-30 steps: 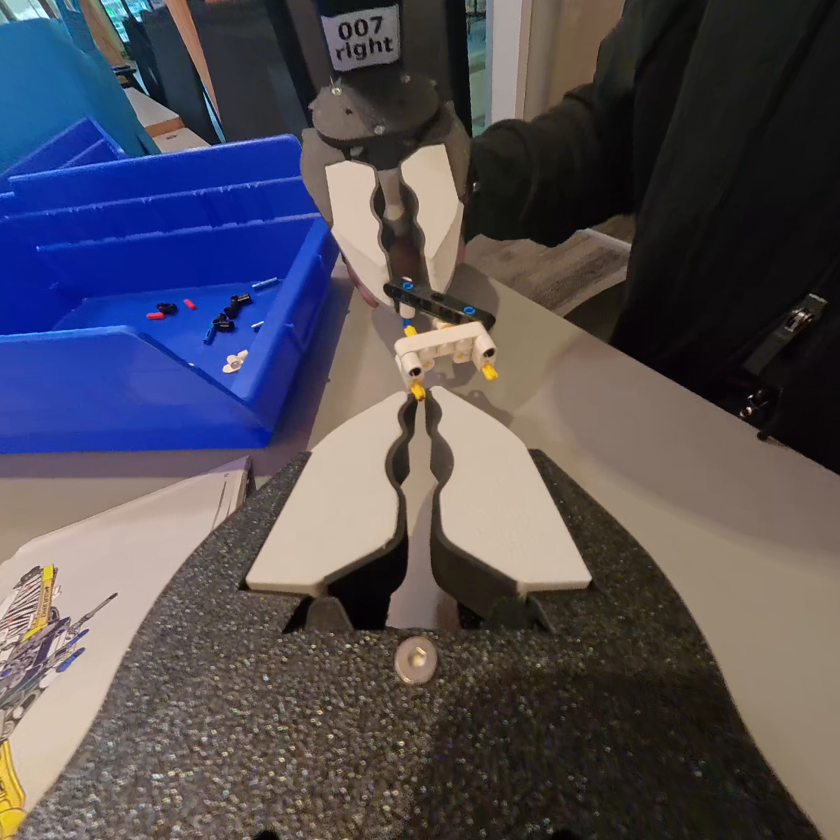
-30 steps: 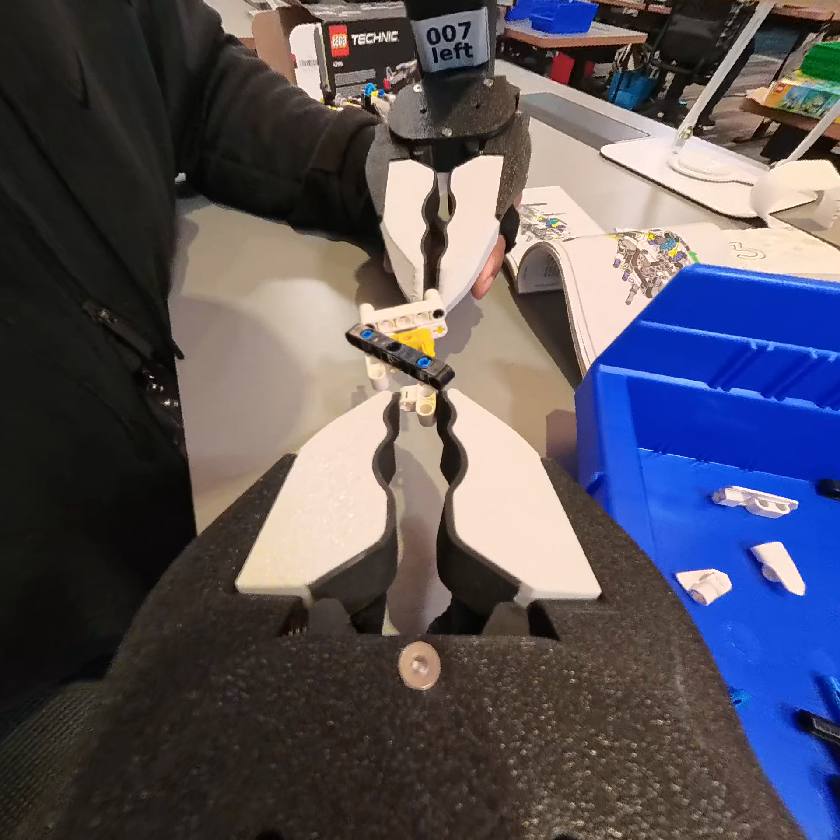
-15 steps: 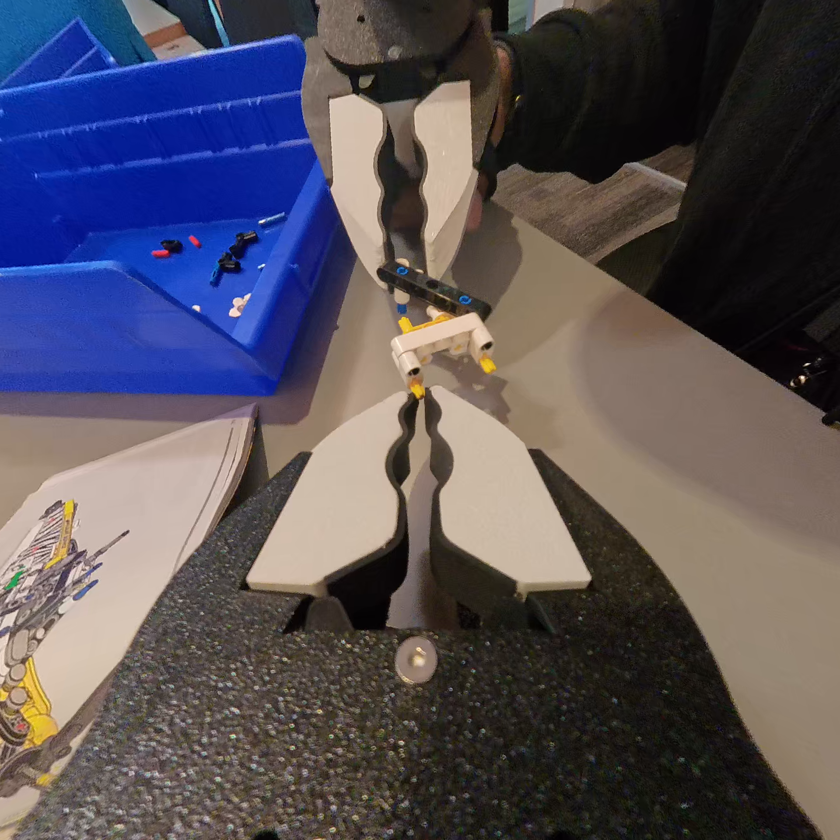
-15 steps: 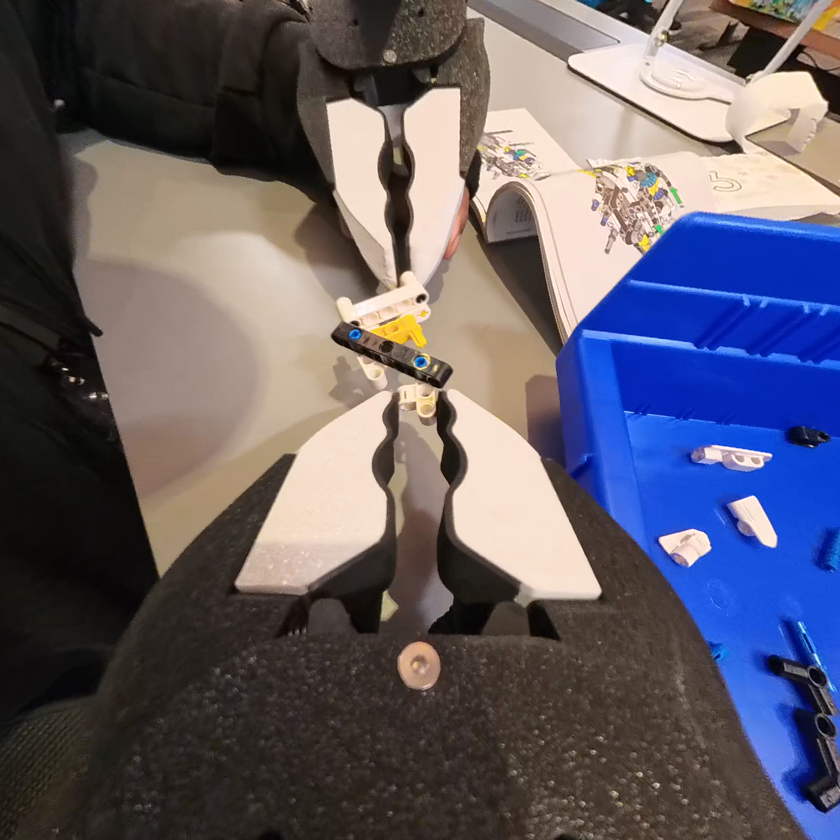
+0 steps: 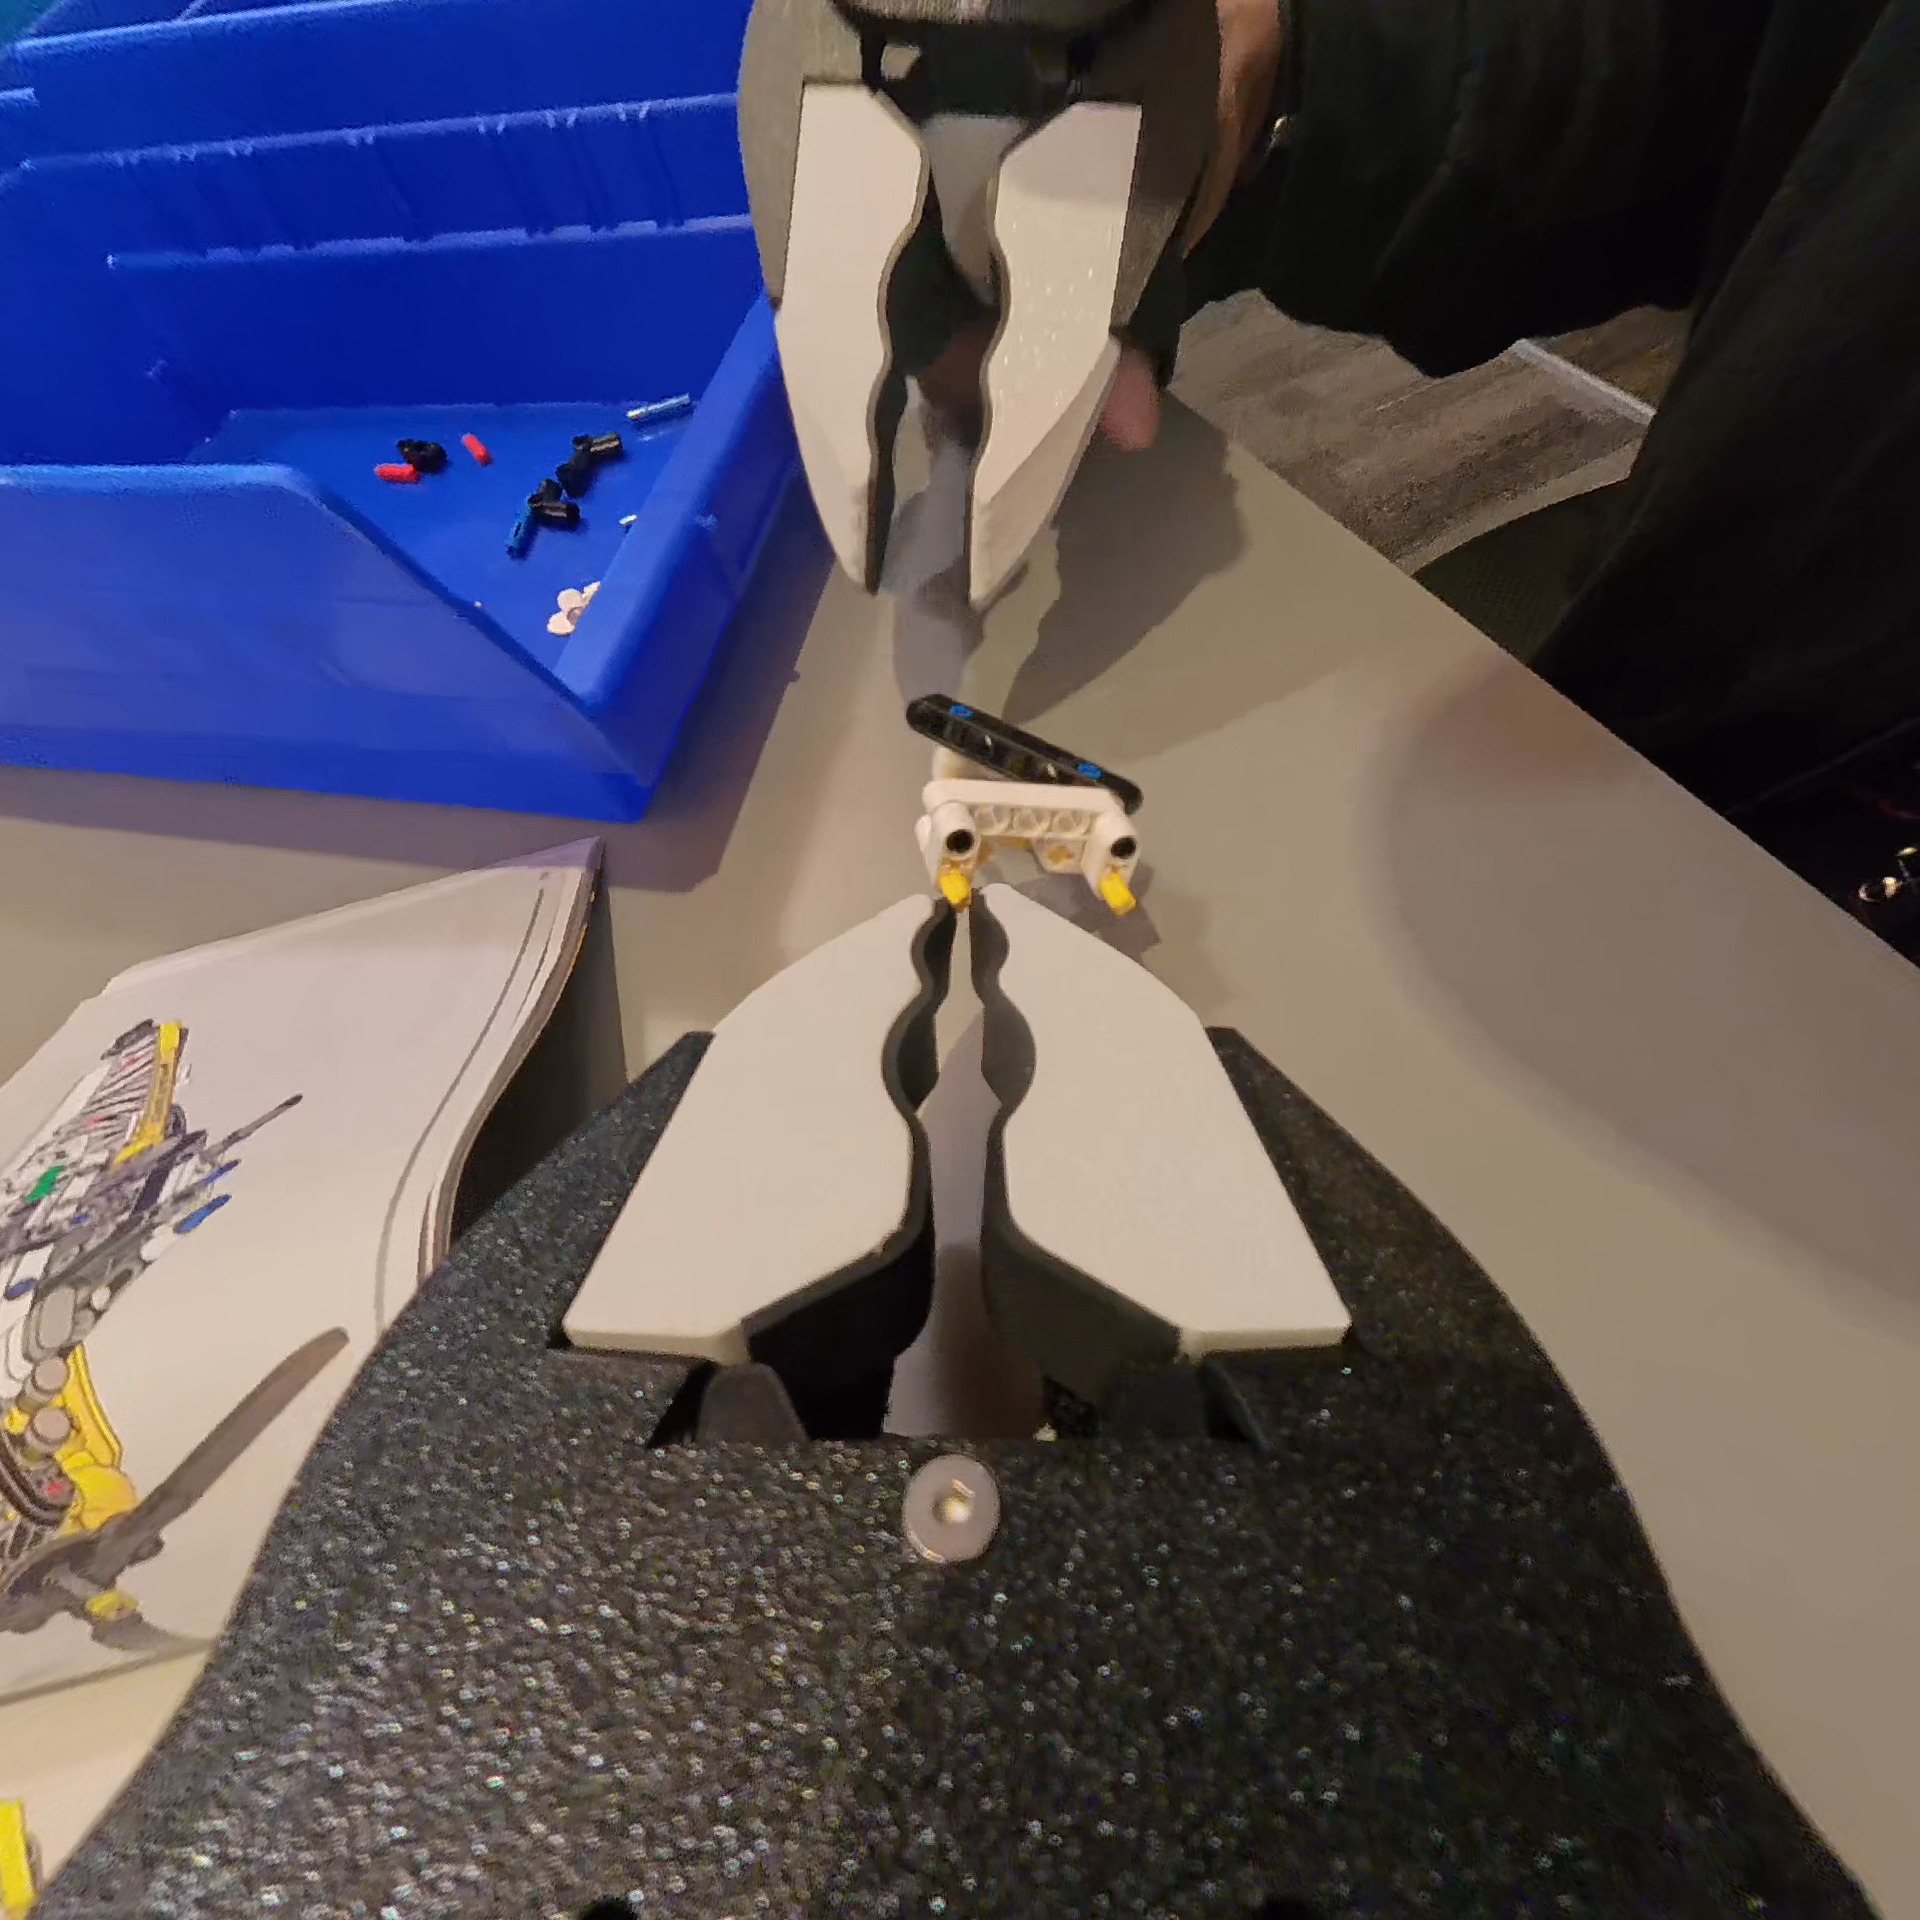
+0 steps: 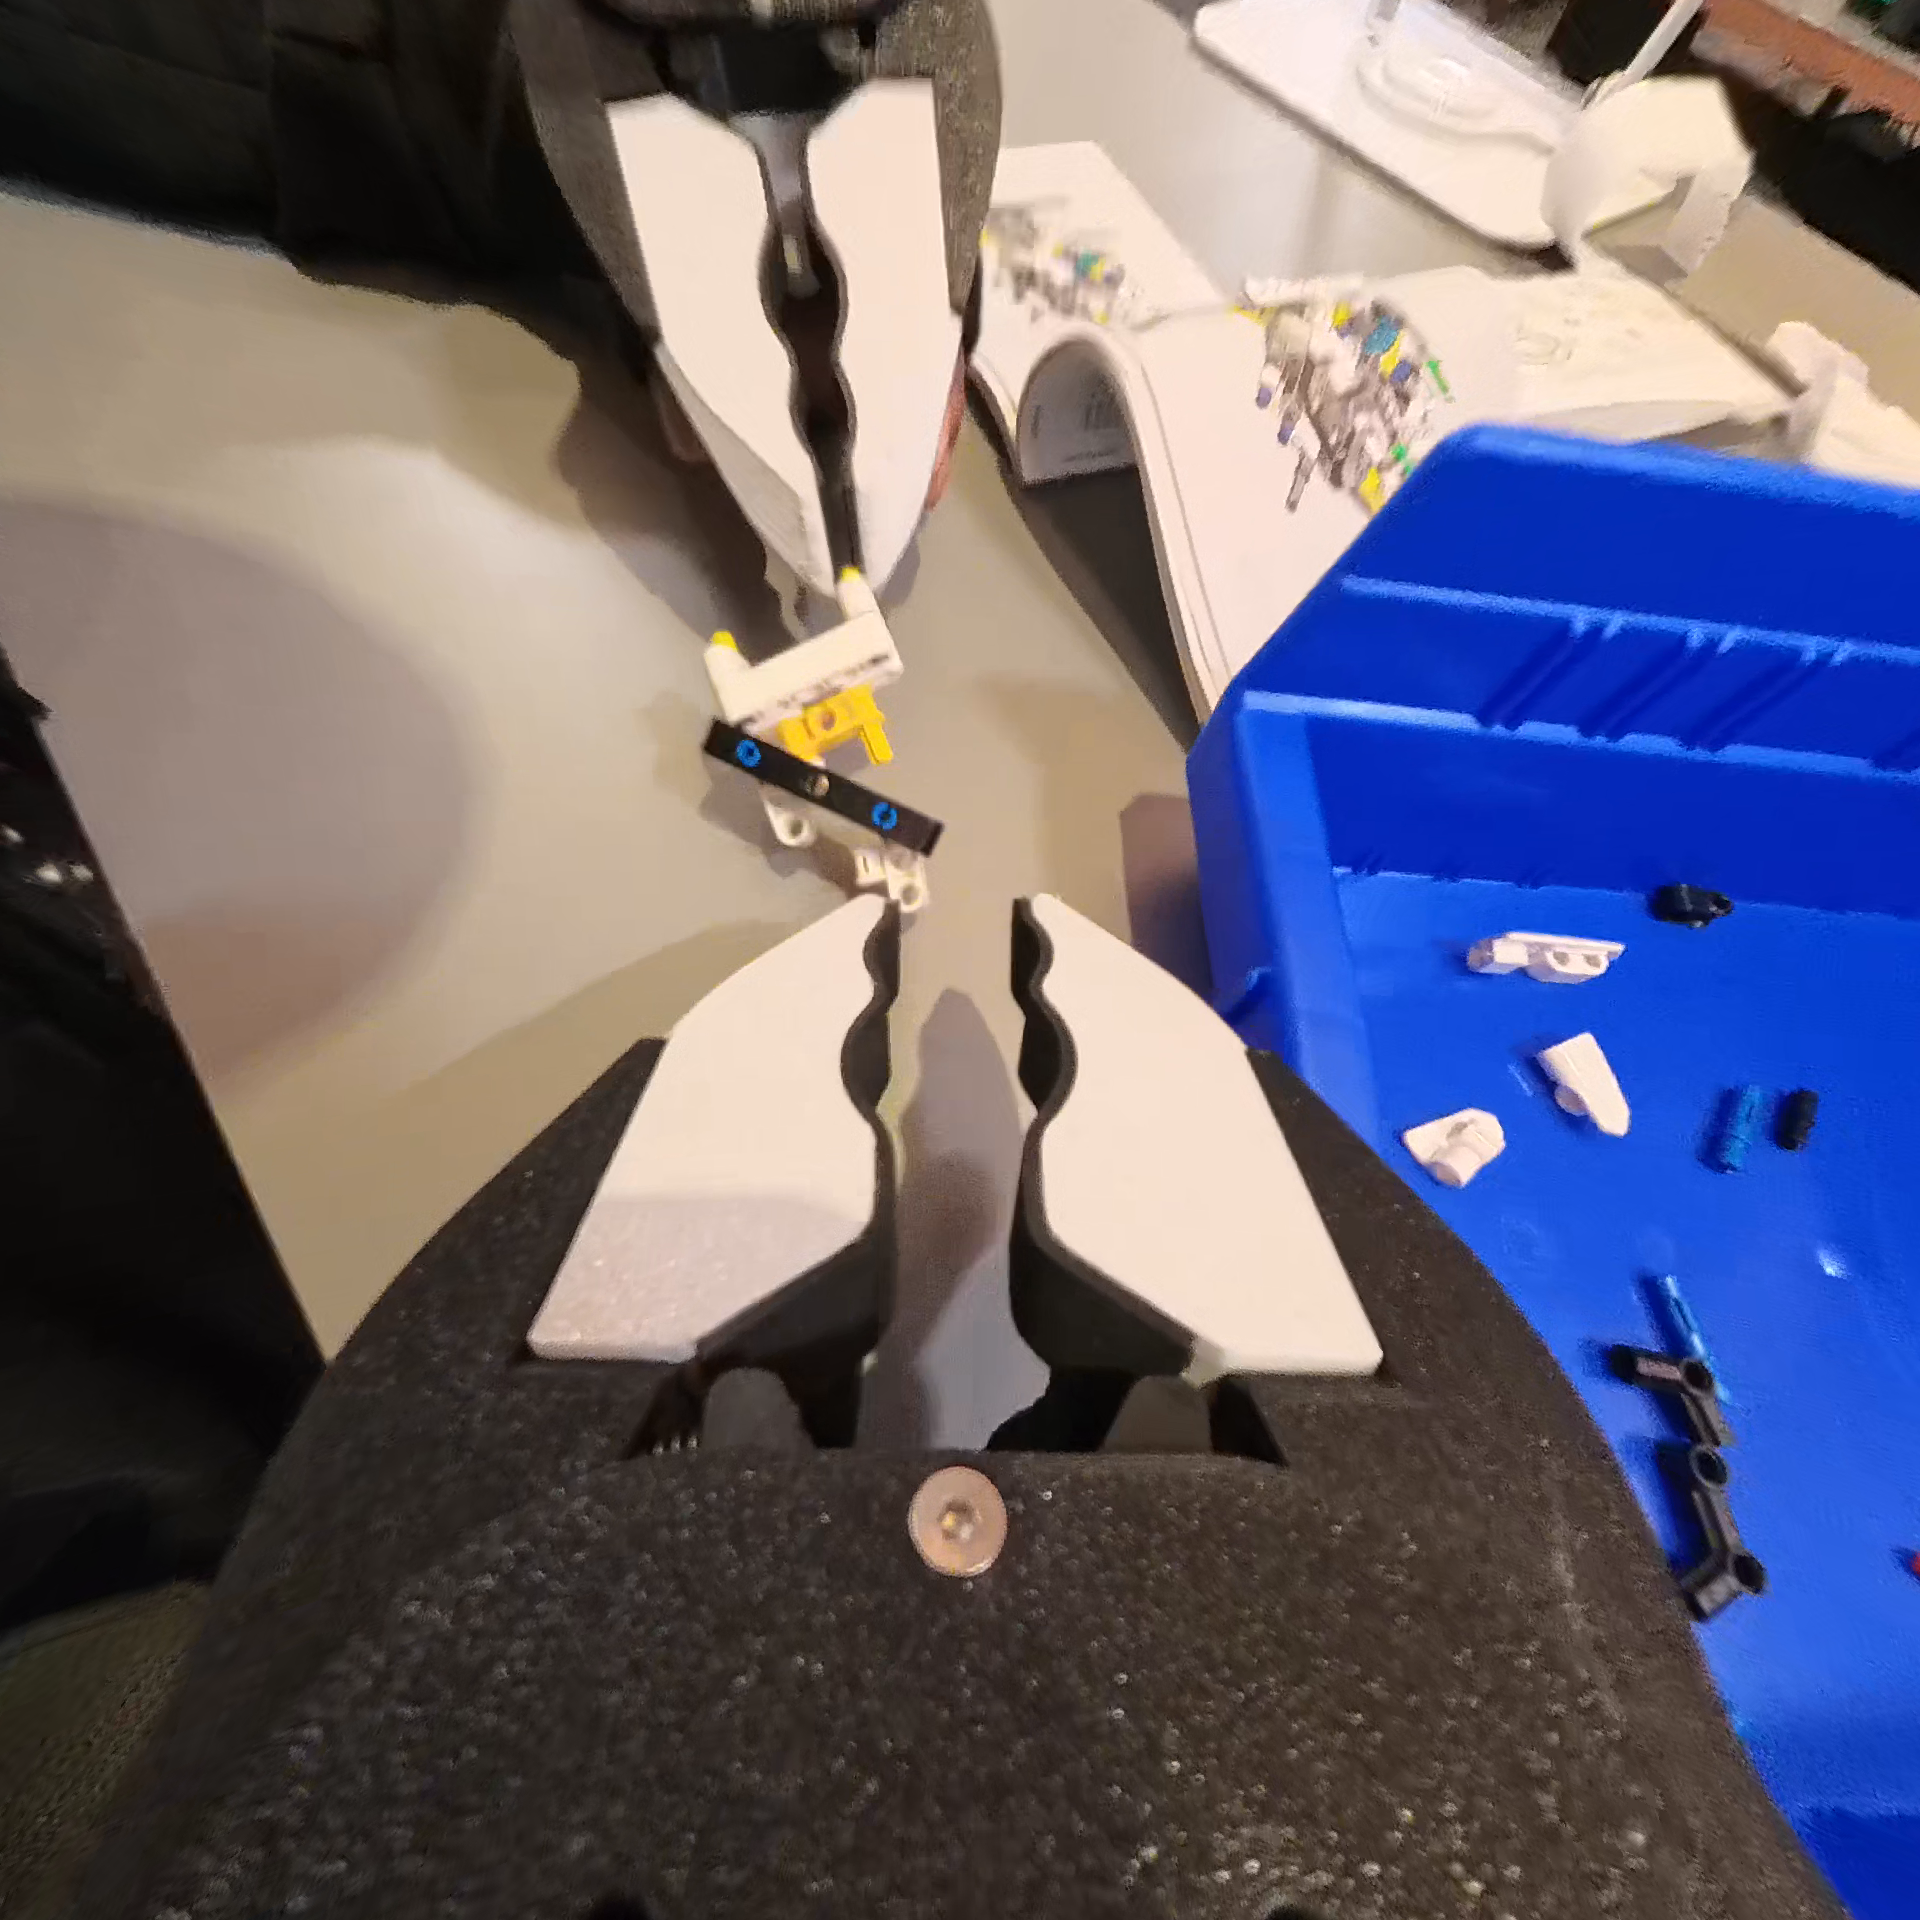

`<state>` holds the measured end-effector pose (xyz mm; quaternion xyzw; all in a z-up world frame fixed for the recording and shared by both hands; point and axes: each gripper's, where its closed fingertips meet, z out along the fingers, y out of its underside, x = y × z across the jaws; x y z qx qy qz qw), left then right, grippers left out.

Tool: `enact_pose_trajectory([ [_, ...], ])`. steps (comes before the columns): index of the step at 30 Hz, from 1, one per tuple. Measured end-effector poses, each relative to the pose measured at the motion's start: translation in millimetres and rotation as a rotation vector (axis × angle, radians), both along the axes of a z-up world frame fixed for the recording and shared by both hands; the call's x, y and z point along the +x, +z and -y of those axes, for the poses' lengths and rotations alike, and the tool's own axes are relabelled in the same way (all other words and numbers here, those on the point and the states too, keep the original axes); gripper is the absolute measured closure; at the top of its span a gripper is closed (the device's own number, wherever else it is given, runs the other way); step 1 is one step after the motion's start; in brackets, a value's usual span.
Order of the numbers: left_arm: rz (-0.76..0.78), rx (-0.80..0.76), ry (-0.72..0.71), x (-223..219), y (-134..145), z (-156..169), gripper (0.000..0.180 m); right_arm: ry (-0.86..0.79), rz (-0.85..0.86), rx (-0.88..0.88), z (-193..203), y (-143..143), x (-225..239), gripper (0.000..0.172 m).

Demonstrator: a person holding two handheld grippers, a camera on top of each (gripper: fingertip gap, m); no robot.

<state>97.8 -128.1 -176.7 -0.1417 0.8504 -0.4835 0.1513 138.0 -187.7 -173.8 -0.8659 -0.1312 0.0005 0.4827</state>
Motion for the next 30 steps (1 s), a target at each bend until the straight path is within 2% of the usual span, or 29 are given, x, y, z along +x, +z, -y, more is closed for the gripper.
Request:
enact_pose_trajectory([
  [3,0.008,0.021,0.015,-1,-2,-1,0.176,0.033,-0.071,0.099,-7,24,-11,0.149],
  [5,0.029,0.046,0.011,-1,-2,1,0.176,0.052,-0.116,0.113,-20,30,-22,0.149],
  [10,0.13,0.075,-0.025,-8,5,8,0.176,0.13,-0.157,0.009,-48,13,-46,0.146],
  [13,0.186,0.077,-0.052,-14,8,10,0.176,0.184,-0.245,-0.082,-52,-2,-54,0.141],
  [17,0.253,0.1,-0.08,-19,4,8,0.176,0.26,-0.341,-0.162,-48,-10,-64,0.147],
  [30,0.121,0.004,-0.052,-19,5,9,0.168,0.171,-0.292,-0.119,-53,-9,-57,0.153],
])
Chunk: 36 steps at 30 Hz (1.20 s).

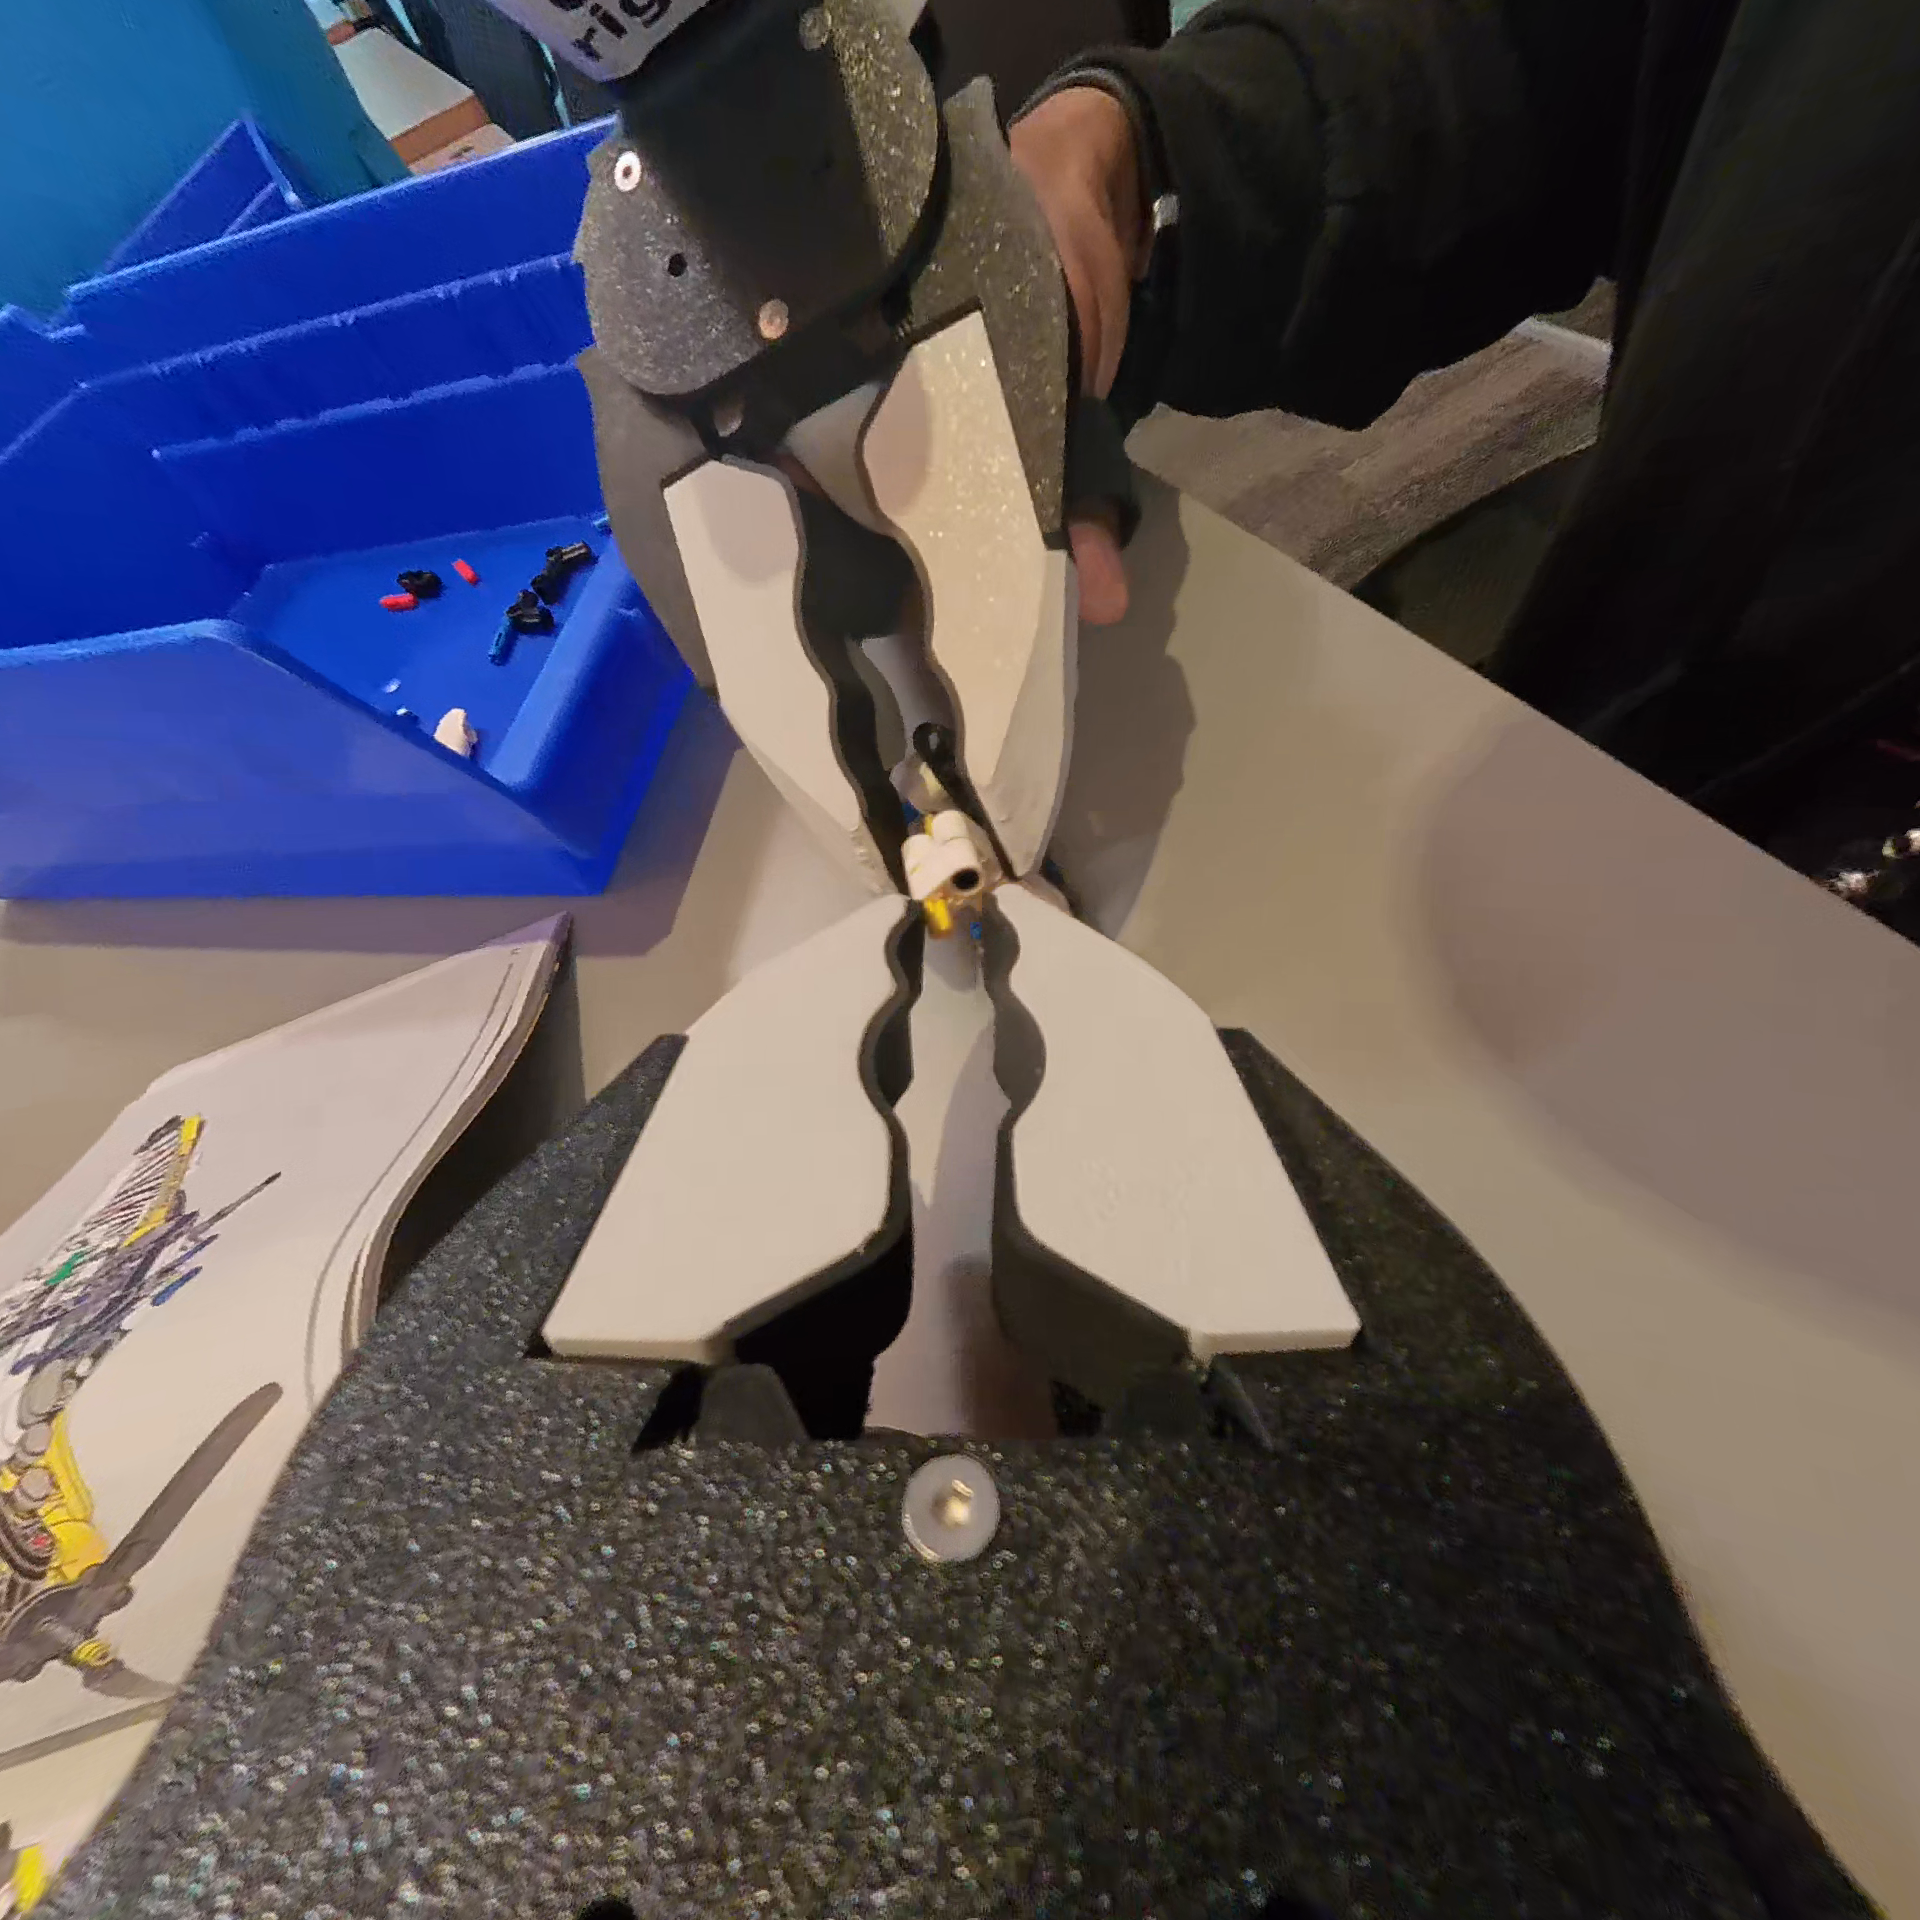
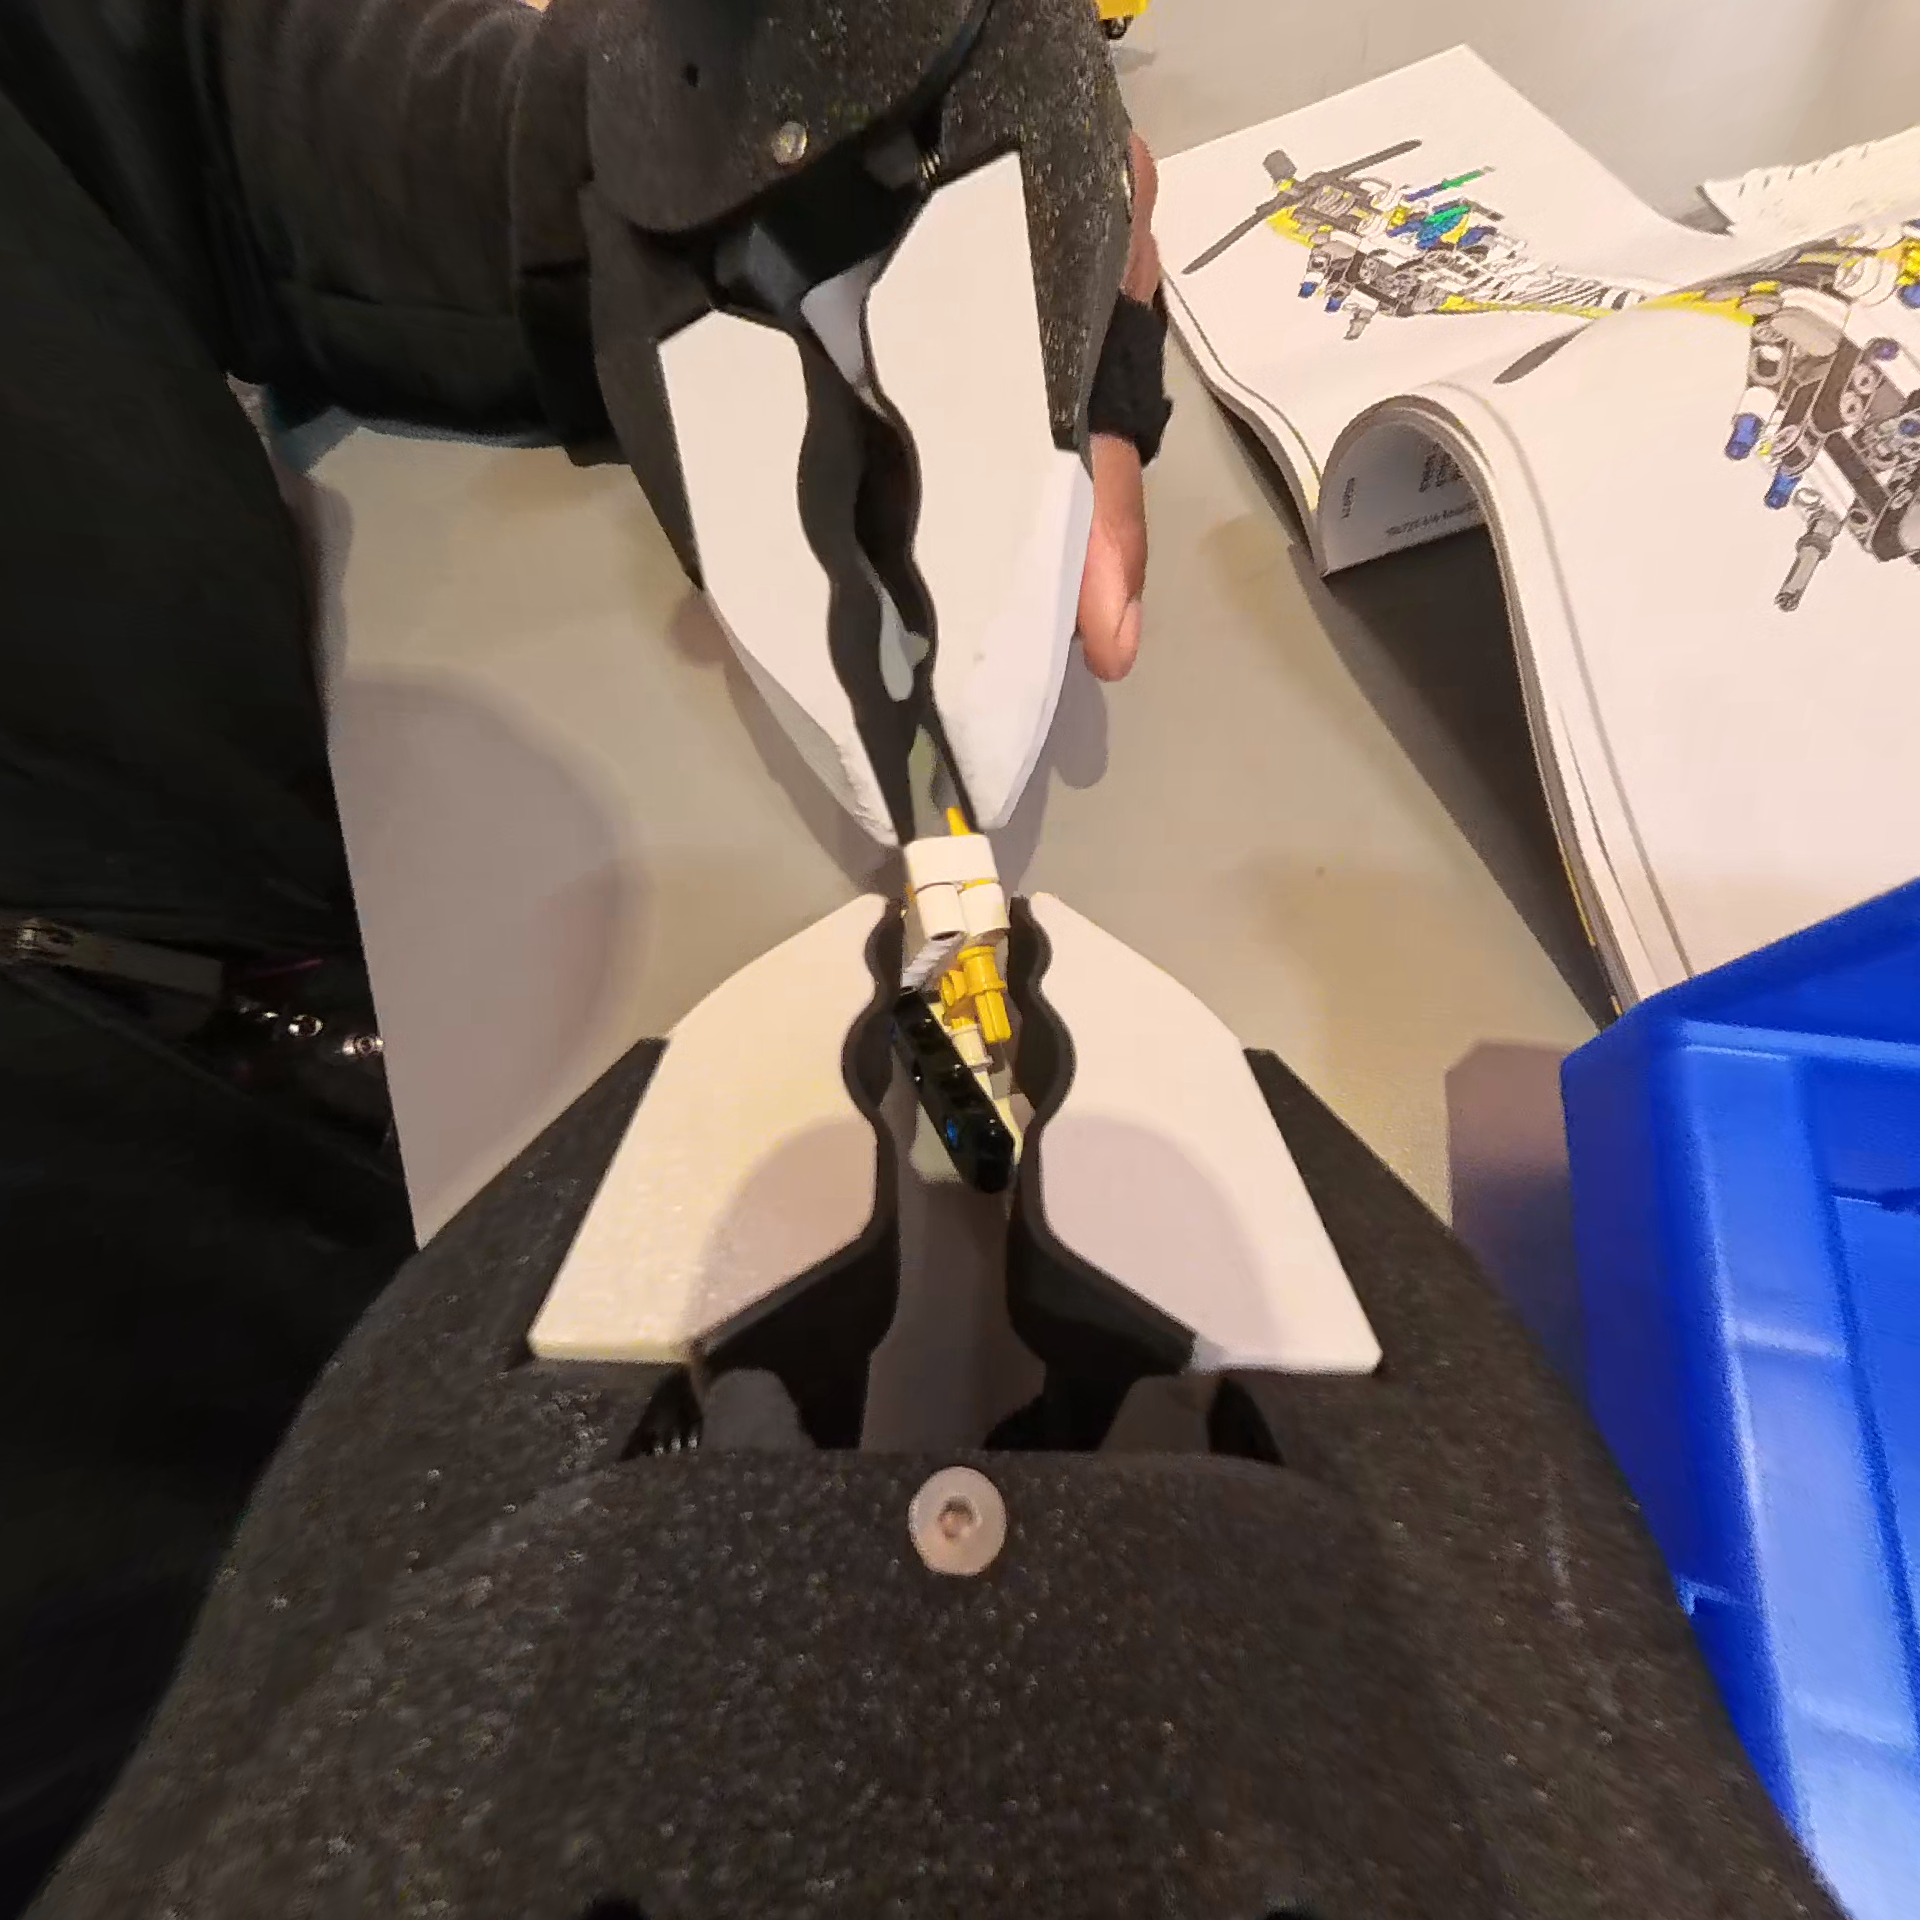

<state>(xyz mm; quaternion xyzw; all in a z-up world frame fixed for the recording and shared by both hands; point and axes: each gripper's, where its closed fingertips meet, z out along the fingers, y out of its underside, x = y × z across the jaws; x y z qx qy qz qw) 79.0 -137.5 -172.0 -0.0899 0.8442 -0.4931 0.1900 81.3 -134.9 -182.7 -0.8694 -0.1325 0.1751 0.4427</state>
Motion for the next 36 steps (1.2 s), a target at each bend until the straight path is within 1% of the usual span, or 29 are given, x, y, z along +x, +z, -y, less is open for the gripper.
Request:
enact_pose_trajectory([
  [5,-0.033,0.013,0.022,3,-3,-1,0.173,0.006,0.014,0.004,1,-1,0,0.153],
  [9,-0.049,0.011,0.009,2,-4,0,0.175,0.03,0.004,0.002,2,-1,-3,0.153],
  [12,-0.034,0.026,-0.018,-1,-5,2,0.176,0.057,-0.003,-0.02,2,-3,-6,0.149],
  [14,-0.013,0.037,-0.028,-3,-5,3,0.176,0.083,-0.008,-0.035,2,-4,-9,0.154],
  [16,-0.001,0.036,-0.029,-3,-5,2,0.176,0.097,-0.011,-0.024,2,-3,-10,0.155],
  [20,0.017,0.021,-0.03,-4,-1,-9,0.179,0.053,-0.052,0.006,5,3,-1,0.155],
  [22,0.002,-0.022,0.002,-3,2,-18,0.179,0.04,-0.084,0.027,9,7,3,0.155],
  [24,-0.001,-0.051,0.064,4,6,-22,0.179,0.026,-0.078,0.034,7,8,5,0.155],
  [26,-0.062,-0.087,0.085,7,8,-19,0.179,0.018,-0.043,0.047,4,7,4,0.155],
  [27,-0.107,-0.111,0.089,6,9,-16,0.176,0.021,-0.02,0.055,2,7,3,0.155],
  [28,-0.154,-0.144,0.115,8,10,-14,0.169,0.025,0.006,0.072,1,8,1,0.155],
  [31,-0.356,-0.234,0.161,10,10,-11,0.161,0.021,0.072,0.133,-2,11,-1,0.155],
  [33,-0.48,-0.285,0.188,12,10,-11,0.161,0.003,0.129,0.163,-4,12,2,0.155],
  [36,-0.668,-0.412,0.224,14,14,-11,0.162,-0.037,0.204,0.191,-7,14,7,0.156],
])
